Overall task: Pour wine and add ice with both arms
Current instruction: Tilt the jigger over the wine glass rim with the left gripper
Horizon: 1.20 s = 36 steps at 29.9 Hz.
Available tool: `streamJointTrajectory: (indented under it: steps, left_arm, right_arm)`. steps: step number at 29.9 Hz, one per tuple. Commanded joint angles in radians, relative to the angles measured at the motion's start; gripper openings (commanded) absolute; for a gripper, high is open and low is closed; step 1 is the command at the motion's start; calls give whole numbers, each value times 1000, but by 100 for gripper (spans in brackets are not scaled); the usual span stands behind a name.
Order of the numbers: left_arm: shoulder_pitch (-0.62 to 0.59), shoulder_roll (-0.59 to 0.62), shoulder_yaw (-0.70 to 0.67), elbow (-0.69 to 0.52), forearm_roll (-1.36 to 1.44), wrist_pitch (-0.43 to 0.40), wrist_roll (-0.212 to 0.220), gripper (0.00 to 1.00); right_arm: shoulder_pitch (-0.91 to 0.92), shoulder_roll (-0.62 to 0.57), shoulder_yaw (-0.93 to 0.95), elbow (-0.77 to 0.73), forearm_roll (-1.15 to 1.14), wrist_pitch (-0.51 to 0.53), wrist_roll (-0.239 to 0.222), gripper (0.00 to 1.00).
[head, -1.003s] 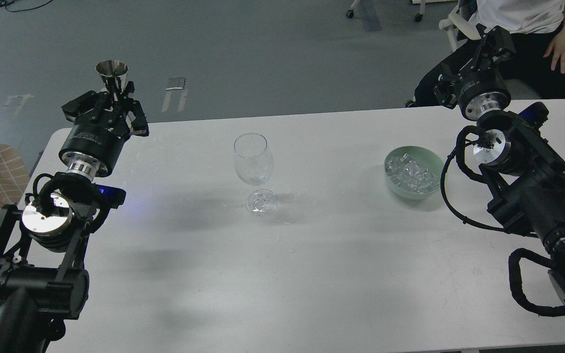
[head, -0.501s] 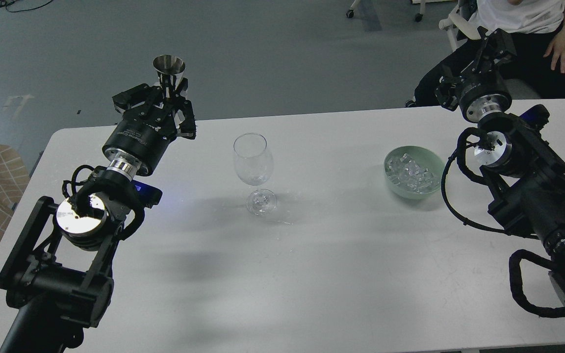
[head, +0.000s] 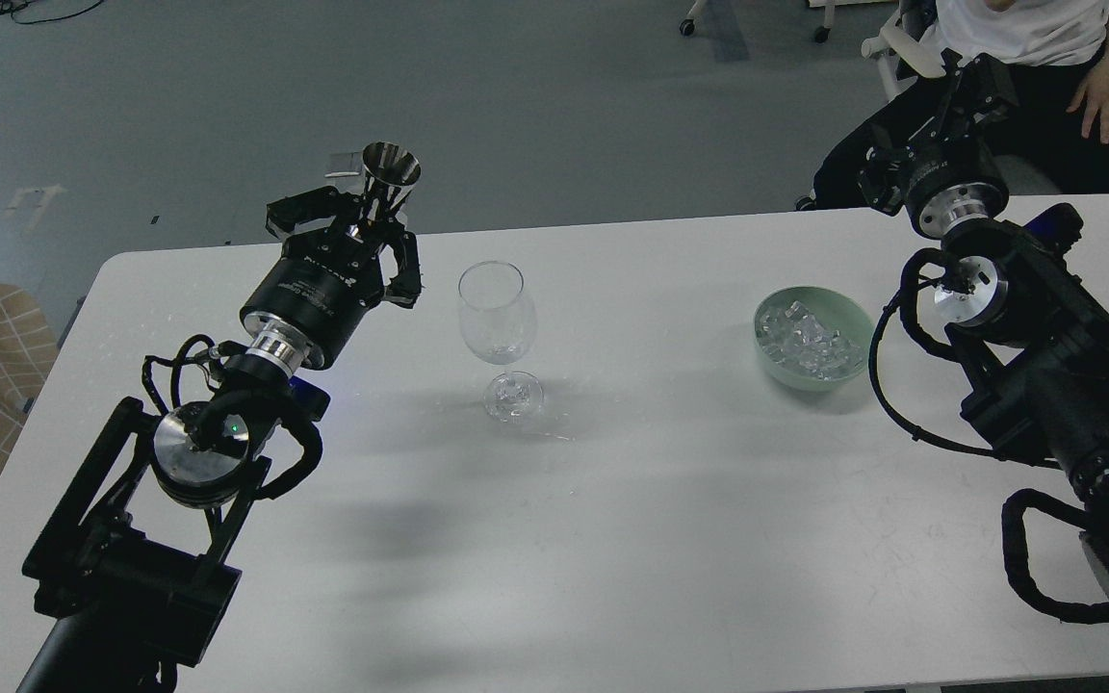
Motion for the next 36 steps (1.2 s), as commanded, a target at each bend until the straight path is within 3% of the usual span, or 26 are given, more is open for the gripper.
streamJointTrajectory:
  steps: [1,36]
  left_arm:
    - [2,1,10,1,15,-8,-1,14]
    - [14,10,50,54,380,-36,-12,14]
  right_arm:
    - [0,-1,0,2,0,0,0,100]
    - [0,-1,1,3,0,3,0,100]
